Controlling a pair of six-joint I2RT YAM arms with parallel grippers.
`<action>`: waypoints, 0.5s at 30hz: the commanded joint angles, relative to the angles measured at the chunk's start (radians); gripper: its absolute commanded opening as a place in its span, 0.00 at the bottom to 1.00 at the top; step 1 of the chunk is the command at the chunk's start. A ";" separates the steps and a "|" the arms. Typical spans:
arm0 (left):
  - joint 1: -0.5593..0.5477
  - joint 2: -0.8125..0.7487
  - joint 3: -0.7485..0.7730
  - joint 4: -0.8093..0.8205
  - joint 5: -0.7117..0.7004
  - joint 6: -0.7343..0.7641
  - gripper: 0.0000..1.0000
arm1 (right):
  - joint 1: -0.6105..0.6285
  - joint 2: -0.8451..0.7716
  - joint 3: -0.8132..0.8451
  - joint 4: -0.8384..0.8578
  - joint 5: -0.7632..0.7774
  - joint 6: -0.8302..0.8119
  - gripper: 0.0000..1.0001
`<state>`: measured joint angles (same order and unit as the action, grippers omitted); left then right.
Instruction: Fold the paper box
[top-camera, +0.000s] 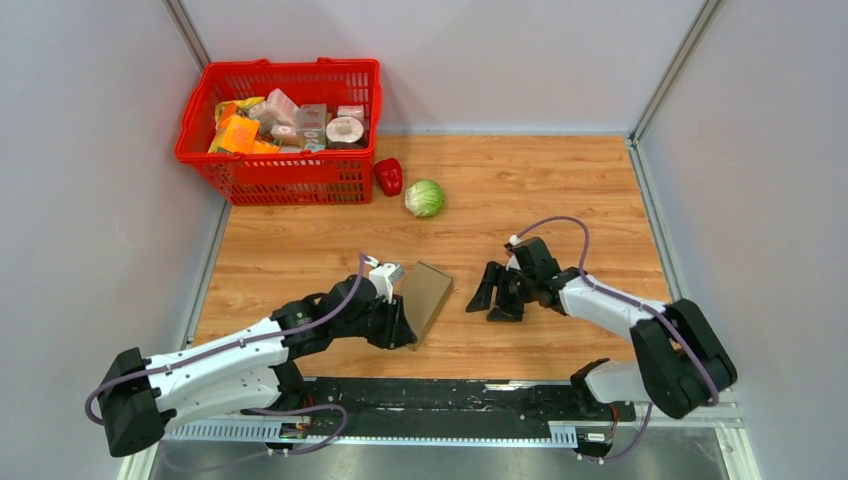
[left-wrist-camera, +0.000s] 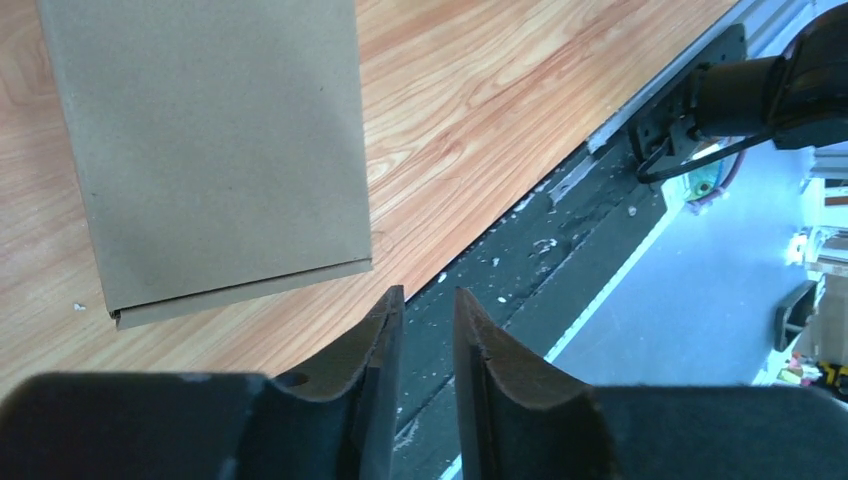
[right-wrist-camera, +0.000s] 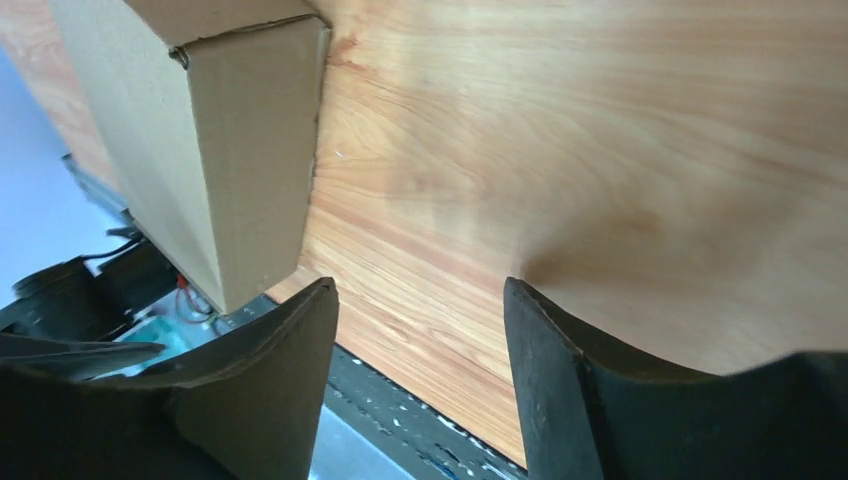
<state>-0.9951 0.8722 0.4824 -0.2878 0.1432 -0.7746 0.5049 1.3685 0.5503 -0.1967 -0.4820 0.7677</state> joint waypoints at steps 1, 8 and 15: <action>-0.005 -0.033 0.120 0.003 0.003 0.030 0.42 | -0.006 -0.158 0.057 -0.229 0.177 -0.096 0.69; 0.048 -0.099 0.223 -0.302 -0.263 0.132 0.76 | 0.069 -0.160 0.167 -0.251 0.117 -0.092 0.83; 0.332 0.011 0.185 -0.196 -0.080 0.195 0.75 | 0.156 0.000 0.183 0.035 0.037 0.134 0.72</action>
<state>-0.7341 0.8185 0.6922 -0.5144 0.0017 -0.6476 0.6189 1.2926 0.7013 -0.3321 -0.4030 0.7494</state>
